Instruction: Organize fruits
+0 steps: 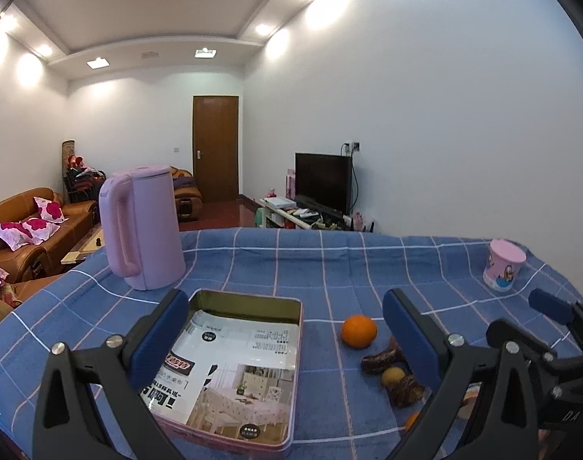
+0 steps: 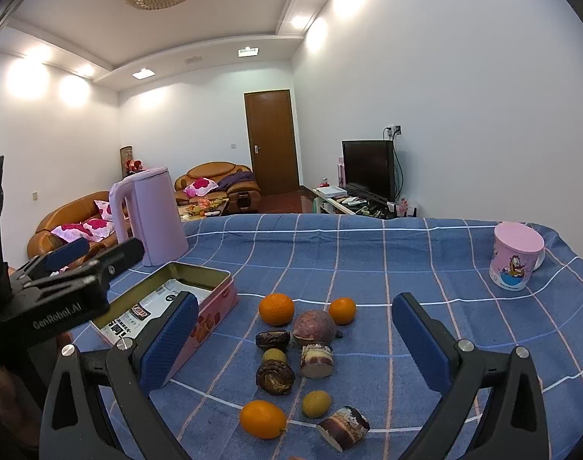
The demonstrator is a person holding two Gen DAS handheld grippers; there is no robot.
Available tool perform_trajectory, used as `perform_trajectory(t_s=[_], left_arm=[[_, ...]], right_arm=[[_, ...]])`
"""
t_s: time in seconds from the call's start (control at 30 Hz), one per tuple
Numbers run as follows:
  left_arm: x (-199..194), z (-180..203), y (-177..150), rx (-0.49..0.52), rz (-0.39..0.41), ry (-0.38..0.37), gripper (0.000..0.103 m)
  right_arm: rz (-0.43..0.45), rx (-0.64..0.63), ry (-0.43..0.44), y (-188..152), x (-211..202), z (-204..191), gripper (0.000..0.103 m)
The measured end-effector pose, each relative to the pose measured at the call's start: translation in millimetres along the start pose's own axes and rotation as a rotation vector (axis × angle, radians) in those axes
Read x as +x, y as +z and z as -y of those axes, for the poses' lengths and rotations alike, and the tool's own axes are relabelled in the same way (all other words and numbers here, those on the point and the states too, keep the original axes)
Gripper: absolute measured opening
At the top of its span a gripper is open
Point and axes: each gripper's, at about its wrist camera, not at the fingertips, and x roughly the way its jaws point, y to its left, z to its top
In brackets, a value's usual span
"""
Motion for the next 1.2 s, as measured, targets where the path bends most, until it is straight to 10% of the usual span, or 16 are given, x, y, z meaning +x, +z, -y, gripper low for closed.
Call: perform_trajectory(t_s=[1.2], left_arm=[[5, 0, -5, 0.001, -0.025, 0.016, 0.103]], right_arm=[[0.001, 0.010, -0.019, -2, -3, 13, 0.102]])
